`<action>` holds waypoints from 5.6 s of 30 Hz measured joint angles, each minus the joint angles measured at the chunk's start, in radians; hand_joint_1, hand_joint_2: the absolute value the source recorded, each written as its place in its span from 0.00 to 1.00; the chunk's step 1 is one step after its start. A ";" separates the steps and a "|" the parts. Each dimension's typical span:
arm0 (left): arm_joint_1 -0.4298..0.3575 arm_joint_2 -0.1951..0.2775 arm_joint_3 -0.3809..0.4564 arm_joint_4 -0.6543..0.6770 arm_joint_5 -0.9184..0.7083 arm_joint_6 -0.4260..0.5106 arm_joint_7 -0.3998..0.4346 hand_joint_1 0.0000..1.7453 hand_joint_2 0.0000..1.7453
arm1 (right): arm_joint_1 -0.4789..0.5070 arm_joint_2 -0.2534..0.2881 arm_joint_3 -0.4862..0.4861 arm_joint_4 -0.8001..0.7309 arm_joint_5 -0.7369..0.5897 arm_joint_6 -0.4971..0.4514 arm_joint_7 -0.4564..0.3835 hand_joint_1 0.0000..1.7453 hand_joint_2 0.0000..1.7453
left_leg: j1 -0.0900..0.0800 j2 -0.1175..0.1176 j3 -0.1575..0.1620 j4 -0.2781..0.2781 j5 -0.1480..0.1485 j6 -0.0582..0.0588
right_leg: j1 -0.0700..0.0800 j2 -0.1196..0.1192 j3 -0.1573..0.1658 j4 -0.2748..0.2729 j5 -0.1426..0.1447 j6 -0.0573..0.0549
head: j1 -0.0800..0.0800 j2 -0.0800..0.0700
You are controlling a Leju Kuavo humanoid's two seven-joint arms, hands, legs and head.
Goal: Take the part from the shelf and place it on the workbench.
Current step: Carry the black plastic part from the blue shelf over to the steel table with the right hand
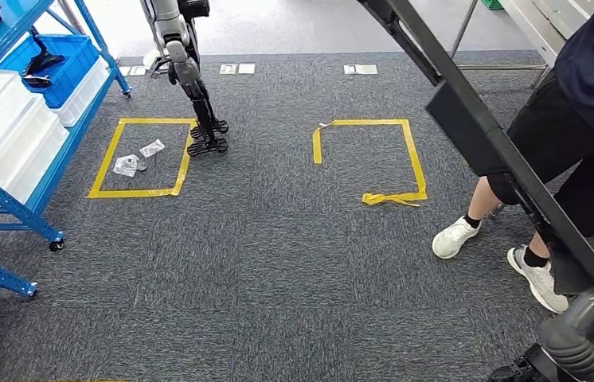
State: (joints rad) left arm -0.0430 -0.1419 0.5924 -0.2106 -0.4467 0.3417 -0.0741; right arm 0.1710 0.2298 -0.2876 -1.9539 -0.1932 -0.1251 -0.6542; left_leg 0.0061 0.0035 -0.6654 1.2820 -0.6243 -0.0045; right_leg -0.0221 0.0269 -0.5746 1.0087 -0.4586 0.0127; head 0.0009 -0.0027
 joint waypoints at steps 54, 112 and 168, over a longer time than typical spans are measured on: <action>0.004 0.041 0.025 0.001 0.001 -0.044 -0.016 0.00 1.00 | -0.014 0.027 -0.006 -0.003 0.001 0.037 -0.001 1.00 1.00 | -0.007 0.069 0.134 -0.288 0.136 0.019 | 0.004 -0.055 0.009 -0.002 -0.009 0.027 | 0.001 0.000; -0.004 0.056 0.115 0.008 0.059 -0.035 -0.038 0.00 1.00 | -0.076 -0.010 0.086 0.081 -0.018 -0.033 -0.003 1.00 1.00 | -0.015 0.055 0.128 -0.286 0.136 0.047 | 0.015 -0.068 -0.001 0.012 -0.010 0.034 | -0.004 0.000; -0.001 0.054 0.123 0.009 0.007 -0.048 -0.005 0.00 1.00 | -0.056 -0.041 0.108 0.085 -0.016 -0.046 -0.004 1.00 1.00 | 0.004 0.016 0.115 -0.282 0.141 0.049 | 0.007 -0.013 -0.144 0.278 -0.104 0.032 | 0.004 0.000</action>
State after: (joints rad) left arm -0.0444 -0.0878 0.7156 -0.2018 -0.4396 0.2939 -0.0795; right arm 0.1149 0.1892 -0.1798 -1.8694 -0.2096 -0.1715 -0.6580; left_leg 0.0104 0.0195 -0.5501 1.0005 -0.4833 0.0445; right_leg -0.0148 0.0136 -0.7189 1.2866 -0.5627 0.0449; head 0.0053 -0.0026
